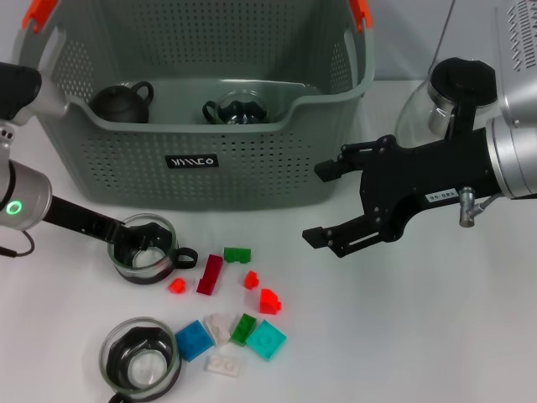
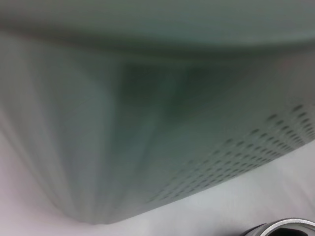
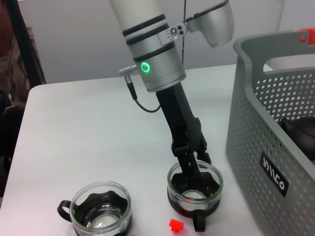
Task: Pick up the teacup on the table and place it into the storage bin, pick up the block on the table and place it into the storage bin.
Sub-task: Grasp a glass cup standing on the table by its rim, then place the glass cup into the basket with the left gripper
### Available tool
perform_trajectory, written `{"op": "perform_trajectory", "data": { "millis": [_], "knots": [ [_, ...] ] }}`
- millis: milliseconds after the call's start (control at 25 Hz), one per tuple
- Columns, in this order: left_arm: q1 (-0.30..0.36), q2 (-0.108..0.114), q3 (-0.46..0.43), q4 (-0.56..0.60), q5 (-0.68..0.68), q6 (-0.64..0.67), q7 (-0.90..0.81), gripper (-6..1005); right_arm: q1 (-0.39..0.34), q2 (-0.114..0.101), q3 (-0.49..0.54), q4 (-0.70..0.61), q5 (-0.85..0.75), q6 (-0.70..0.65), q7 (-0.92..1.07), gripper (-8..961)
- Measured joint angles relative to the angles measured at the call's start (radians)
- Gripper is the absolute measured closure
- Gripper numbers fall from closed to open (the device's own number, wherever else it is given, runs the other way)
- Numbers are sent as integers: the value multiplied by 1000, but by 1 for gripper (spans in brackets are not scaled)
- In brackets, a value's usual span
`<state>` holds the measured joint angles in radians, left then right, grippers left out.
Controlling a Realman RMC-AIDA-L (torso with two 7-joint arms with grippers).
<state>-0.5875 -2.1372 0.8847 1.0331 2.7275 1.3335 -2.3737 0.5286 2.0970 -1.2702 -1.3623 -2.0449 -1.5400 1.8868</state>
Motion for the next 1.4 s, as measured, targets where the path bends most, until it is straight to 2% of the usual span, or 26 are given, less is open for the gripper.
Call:
{"op": "perform_trajectory", "data": {
  "millis": [40, 280, 400, 600, 1040, 1120, 1280, 1400],
  "knots": [
    [0, 0, 4, 0, 0, -1, 1, 67, 1, 0, 0, 0, 0, 1, 0, 8],
    [-2, 0, 30, -1, 23, -19, -4, 245, 3, 0, 0, 0, 0, 1, 0, 8],
    [-1, 0, 33, -1, 30, -23, -5, 471, 4, 0, 0, 0, 0, 2, 0, 8],
    [4, -11, 34, 19, 47, -27, -11, 689, 6, 0, 2, 4, 0, 3, 1, 9],
    [9, -8, 31, 31, 51, -19, -18, 916, 7, 0, 3, 6, 0, 3, 1, 9],
    [14, -10, 28, 49, 50, -11, -18, 931, 6, 0, 3, 7, 0, 3, 1, 9],
    [36, -12, 8, 153, 16, 94, -16, 952, 1, 0, 11, 10, -1, 2, 2, 9],
    [44, -10, -25, 247, -56, 237, -9, 951, 0, -1, 36, 19, -4, -7, 1, 8]
  ]
}}
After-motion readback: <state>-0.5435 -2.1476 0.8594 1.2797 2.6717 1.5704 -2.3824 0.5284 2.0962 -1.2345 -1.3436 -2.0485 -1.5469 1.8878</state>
